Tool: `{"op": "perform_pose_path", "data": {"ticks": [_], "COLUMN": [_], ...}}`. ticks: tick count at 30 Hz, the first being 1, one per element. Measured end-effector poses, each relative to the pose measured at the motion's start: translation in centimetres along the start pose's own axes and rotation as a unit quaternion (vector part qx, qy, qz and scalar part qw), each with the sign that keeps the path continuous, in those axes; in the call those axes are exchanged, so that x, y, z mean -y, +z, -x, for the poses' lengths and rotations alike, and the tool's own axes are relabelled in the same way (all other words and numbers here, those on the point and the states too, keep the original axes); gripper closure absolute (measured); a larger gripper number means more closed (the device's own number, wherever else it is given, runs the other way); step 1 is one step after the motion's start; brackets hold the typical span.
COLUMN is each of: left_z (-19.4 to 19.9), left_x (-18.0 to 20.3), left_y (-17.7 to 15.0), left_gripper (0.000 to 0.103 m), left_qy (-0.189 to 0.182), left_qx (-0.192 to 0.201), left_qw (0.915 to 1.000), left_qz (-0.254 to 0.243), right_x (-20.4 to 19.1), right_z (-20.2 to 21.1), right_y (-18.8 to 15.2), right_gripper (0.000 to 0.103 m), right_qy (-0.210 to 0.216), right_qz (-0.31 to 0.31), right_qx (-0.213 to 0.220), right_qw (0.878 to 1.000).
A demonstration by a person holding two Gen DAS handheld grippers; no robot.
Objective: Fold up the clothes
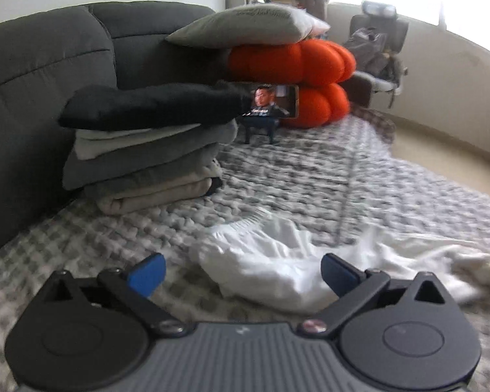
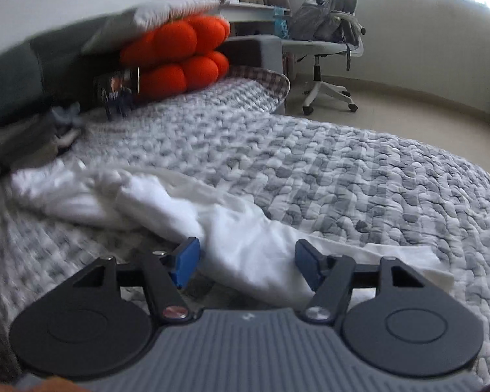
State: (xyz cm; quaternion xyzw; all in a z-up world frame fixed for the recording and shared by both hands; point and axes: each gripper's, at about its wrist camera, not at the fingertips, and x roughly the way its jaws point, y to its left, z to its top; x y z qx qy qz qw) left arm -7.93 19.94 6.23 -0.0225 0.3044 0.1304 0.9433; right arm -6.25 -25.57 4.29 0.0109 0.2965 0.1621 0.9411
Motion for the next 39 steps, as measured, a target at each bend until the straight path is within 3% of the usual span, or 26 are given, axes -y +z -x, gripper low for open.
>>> {"op": "perform_pose_path", "data": {"ticks": [7,9,12,16,19,24,26,30,39], "left_z": [-4.9,-6.0,-6.8,-7.2,-7.3,-6.8,-6.4,-5.4,-1.1], "left_x": [0.7,0.5,0.3,0.7,0.4,0.3,0.4,0.6,4.1], "left_y": [-1.4,-1.9,-2.3,-2.4,-2.3,-1.7,-1.4,-1.0,0.0], "left_gripper": [0.001,0.001,0.001,0.002,0.017,0.077,0.089,0.095,0.095], "left_qy": [0.034,0.033,0.032,0.036,0.034,0.021,0.012,0.008,-0.081], "left_qx": [-0.002,-0.012,-0.013,0.004,0.005,0.021,0.025,0.040,0.058], "left_qw": [0.9992,0.9993,0.9994,0.9993,0.9994,0.9995,0.9996,0.9990,0.9948], "left_qz": [-0.020,-0.012,0.000,-0.013,-0.008,-0.009,-0.010,-0.018,-0.024], "right_x": [-1.2,-1.5,-2.0,-2.6,-3.0,-4.2,-4.2,-3.5,-0.8], "right_z": [-1.9,-2.5,-3.2,-3.6,-3.8,-2.4,-1.4,1.3,8.3], "right_y": [0.1,0.1,0.2,0.1,0.2,0.9,1.5,3.1,5.6], "right_gripper": [0.035,0.051,0.091,0.095,0.096,0.097,0.097,0.098,0.098], "right_qy": [-0.028,-0.036,-0.048,-0.068,-0.084,-0.114,-0.128,-0.164,-0.255], "right_qz": [0.022,0.028,0.035,0.034,0.031,0.041,0.040,0.029,0.026], "right_qx": [-0.005,-0.007,-0.011,-0.003,0.005,0.033,0.050,0.090,0.184], "right_qw": [0.999,0.999,0.998,0.997,0.996,0.992,0.990,0.982,0.949]}}
